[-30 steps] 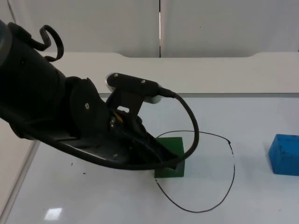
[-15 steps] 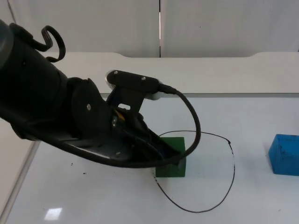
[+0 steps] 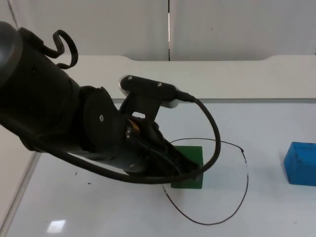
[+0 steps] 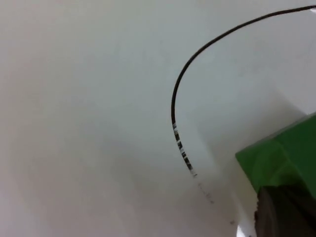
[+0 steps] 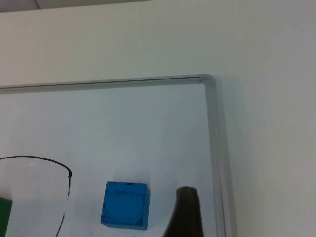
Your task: Push the two cubes into the marked area.
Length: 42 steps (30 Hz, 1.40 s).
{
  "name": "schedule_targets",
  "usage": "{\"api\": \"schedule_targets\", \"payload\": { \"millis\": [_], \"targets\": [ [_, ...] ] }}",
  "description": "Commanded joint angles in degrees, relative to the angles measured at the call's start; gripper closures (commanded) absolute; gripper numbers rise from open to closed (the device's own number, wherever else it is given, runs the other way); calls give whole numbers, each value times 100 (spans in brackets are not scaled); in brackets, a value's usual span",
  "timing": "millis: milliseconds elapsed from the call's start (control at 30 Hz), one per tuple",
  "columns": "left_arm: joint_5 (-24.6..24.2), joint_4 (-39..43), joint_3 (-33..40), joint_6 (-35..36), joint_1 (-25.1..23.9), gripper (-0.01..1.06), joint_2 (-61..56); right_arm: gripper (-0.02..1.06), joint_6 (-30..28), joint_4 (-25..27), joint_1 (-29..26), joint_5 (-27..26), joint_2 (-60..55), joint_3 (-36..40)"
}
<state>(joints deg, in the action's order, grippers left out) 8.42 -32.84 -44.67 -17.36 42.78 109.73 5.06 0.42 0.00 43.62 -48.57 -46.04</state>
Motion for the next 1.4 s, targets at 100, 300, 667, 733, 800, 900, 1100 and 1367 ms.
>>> {"api": "schedule_targets", "payload": {
  "millis": [100, 300, 667, 733, 800, 900, 1100, 1367],
  "targets": [
    [131, 1, -23, 31, 46, 105, 51, 42, -26, -3, -30, 32, 16, -21],
    [177, 4, -23, 31, 46, 105, 51, 42, -26, -3, -30, 32, 16, -21],
    [138, 35, -23, -200, 46, 105, -472, 42, -36, -3, -30, 19, 16, -21],
    [78, 35, -11, -345, 46, 105, -676, 42, -36, -3, -30, 19, 16, -21],
    [50, 35, -11, -379, 46, 105, -757, 42, -36, -3, -30, 19, 16, -21],
    [-52, 35, 12, -527, 36, 105, -1016, 42, -35, -3, -30, 31, 16, -21],
    [-11, 35, 331, -594, -295, 105, -1425, 42, -35, -3, -30, 42, 16, -21],
    [224, 5, 1159, -594, -1204, 105, -2036, 42, -35, -3, -30, 30, 16, -21]
  ]
}}
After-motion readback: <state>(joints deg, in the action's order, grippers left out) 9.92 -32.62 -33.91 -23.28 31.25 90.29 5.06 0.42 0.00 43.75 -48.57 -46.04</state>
